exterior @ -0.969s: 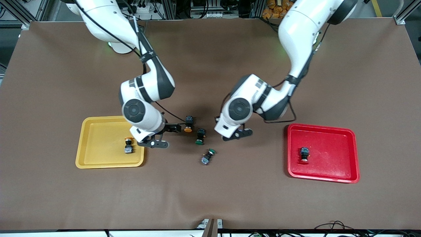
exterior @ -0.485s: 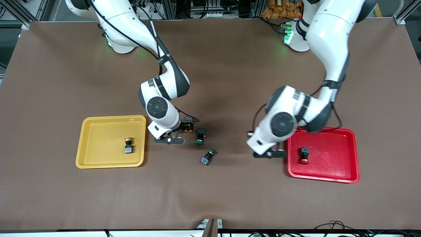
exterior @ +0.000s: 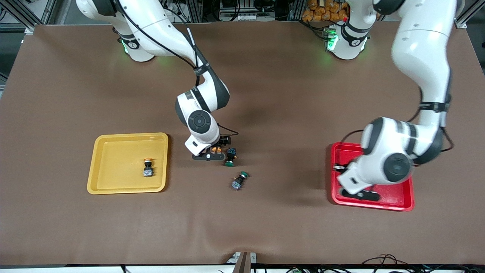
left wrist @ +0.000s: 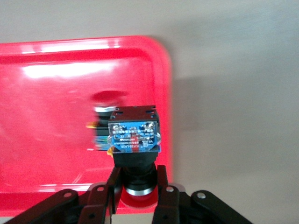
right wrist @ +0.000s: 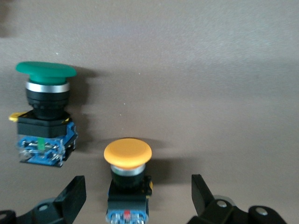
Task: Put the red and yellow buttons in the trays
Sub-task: 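Carry the red button to the red tray while the right gripper carries yellow, then release the red button in the red tray while the right releases yellow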
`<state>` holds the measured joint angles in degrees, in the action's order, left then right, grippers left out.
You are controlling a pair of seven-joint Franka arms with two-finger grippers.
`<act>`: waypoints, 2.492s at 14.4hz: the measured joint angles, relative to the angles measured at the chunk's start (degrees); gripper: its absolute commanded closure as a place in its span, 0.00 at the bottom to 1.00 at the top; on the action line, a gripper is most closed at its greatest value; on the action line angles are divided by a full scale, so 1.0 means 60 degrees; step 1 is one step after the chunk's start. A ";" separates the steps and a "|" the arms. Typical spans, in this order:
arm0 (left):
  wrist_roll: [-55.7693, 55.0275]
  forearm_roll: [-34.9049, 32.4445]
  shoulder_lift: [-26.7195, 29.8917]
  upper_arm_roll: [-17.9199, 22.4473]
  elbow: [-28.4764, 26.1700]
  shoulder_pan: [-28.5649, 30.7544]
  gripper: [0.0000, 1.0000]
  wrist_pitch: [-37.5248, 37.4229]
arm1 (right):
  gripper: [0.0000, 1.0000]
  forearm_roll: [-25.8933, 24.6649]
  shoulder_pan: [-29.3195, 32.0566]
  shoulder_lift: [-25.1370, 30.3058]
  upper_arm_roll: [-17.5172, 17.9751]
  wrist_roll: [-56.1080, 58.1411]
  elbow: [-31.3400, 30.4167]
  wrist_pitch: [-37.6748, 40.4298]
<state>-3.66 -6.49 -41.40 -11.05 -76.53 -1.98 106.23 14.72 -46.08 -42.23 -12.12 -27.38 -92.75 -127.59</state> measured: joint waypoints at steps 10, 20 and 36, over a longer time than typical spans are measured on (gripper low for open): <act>0.2395 -0.0002 -0.1042 -0.0005 -0.0056 0.1289 0.99 0.0818 | 1.00 0.0021 -0.0113 -0.0236 -0.0013 -0.0039 0.0107 -0.0195; 0.3690 -0.0003 -0.1433 -0.0017 -0.0067 0.1768 0.81 0.1440 | 1.00 0.0017 0.2205 0.0627 -0.0364 0.2075 0.0279 0.1790; 0.3698 -0.0004 -0.0496 -0.0292 0.0183 0.1677 0.00 0.1162 | 1.00 -0.1248 0.5291 0.0895 -0.0376 0.6302 -0.0029 0.1754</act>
<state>18.53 -6.52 -44.37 -12.80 -75.42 8.08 113.20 7.24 -14.33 -36.86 -14.37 10.43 -92.92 -117.07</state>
